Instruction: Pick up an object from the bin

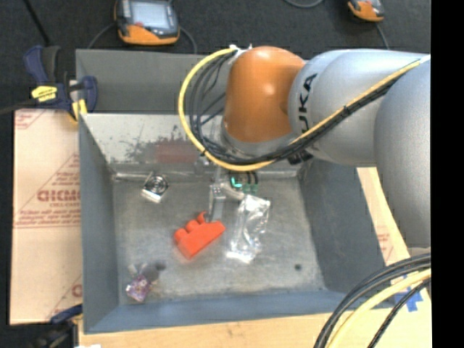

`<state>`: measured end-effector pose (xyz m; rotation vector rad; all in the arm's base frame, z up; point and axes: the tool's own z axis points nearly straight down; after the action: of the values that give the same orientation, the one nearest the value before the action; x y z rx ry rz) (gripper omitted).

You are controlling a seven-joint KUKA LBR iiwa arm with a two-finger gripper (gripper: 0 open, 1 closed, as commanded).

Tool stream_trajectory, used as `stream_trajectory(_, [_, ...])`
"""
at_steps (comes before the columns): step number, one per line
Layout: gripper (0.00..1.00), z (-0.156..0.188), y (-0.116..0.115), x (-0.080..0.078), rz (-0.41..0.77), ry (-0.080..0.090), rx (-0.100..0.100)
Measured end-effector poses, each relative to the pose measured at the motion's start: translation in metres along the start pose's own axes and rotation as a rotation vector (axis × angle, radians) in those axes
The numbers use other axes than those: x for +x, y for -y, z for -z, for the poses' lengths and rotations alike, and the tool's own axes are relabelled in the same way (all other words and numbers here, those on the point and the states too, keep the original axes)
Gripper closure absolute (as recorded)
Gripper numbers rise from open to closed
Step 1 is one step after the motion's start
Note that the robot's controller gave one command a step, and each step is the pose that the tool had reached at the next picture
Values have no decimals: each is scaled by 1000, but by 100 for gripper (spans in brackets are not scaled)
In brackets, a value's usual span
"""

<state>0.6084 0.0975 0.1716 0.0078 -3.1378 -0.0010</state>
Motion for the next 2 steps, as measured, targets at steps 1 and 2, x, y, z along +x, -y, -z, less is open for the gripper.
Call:
stream_trajectory(1, [0, -97, 30, 31, 352, 2, 3])
stream_trajectory(2, [0, -102, -1, 52, 329, 5, -1])
